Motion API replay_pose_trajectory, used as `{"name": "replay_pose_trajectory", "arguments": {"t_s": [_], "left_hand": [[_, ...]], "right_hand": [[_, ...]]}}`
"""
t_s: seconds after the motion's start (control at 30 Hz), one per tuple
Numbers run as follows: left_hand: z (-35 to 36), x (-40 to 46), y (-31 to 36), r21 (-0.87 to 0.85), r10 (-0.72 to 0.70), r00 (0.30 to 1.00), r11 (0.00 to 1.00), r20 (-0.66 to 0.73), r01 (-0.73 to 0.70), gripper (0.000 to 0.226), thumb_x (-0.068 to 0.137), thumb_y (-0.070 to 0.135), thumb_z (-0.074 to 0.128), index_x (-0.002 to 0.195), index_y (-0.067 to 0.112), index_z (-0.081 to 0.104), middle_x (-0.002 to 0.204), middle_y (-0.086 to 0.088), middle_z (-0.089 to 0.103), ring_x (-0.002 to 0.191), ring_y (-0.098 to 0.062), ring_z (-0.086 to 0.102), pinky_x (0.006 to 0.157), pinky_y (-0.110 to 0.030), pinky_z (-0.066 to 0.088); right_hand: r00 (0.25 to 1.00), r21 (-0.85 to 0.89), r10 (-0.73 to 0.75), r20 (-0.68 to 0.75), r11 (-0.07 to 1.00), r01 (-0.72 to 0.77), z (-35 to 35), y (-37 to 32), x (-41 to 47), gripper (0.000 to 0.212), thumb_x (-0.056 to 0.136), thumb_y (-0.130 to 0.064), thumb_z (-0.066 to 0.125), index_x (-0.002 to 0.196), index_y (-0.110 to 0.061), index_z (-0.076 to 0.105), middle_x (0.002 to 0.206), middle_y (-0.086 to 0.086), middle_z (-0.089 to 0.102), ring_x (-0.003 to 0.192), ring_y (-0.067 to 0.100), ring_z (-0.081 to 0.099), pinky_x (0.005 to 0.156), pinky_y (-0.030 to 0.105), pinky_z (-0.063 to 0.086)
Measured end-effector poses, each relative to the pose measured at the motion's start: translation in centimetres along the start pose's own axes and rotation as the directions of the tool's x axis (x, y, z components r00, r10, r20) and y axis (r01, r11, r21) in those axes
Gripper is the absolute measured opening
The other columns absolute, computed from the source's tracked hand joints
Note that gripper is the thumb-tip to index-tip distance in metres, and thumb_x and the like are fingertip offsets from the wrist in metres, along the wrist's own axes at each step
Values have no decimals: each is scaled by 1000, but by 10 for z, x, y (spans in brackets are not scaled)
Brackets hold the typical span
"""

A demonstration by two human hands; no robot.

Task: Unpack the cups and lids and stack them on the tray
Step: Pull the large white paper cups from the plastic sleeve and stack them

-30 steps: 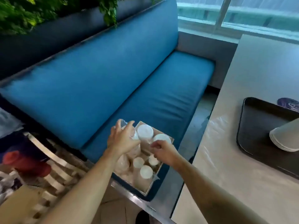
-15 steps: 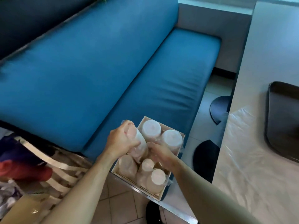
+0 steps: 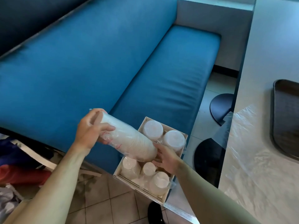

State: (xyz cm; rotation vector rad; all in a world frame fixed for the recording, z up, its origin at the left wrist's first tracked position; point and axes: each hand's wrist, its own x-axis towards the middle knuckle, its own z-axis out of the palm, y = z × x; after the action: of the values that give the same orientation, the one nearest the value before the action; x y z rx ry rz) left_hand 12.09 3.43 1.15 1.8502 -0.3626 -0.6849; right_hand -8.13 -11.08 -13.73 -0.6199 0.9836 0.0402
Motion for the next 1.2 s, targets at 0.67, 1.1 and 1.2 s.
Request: {"name": "replay_pose_trajectory", "arguments": {"t_s": [0.67, 1.1, 1.2], "left_hand": [[1, 14, -21, 333, -121, 933, 943, 338, 1, 76, 51, 60, 77, 124, 49, 59, 137, 10, 48, 115, -9, 54, 91, -31, 48], [163, -86, 94, 372, 454, 688, 604, 566, -705, 120, 60, 46, 90, 152, 52, 13, 145, 16, 47, 117, -12, 55, 95, -34, 50], [181, -109, 111, 340, 516, 639, 560, 571, -756, 123, 62, 36, 89, 147, 65, 4, 148, 15, 45, 119, -12, 55, 98, -34, 50]], "right_hand": [[910, -403, -414, 8, 832, 382, -5, -117, -132, 23, 87, -18, 77, 109, -15, 72, 107, 5, 75, 97, 19, 72, 70, 27, 57], [709, -758, -649, 275, 307, 575, -1, -137, -260, 37, 90, -16, 75, 107, -34, 48, 103, -5, 57, 99, 13, 61, 77, 24, 55], [788, -783, -544, 287, 341, 520, -14, -139, -293, 19, 95, -13, 64, 110, -23, 57, 106, 2, 61, 99, 16, 62, 88, 30, 57]]}}
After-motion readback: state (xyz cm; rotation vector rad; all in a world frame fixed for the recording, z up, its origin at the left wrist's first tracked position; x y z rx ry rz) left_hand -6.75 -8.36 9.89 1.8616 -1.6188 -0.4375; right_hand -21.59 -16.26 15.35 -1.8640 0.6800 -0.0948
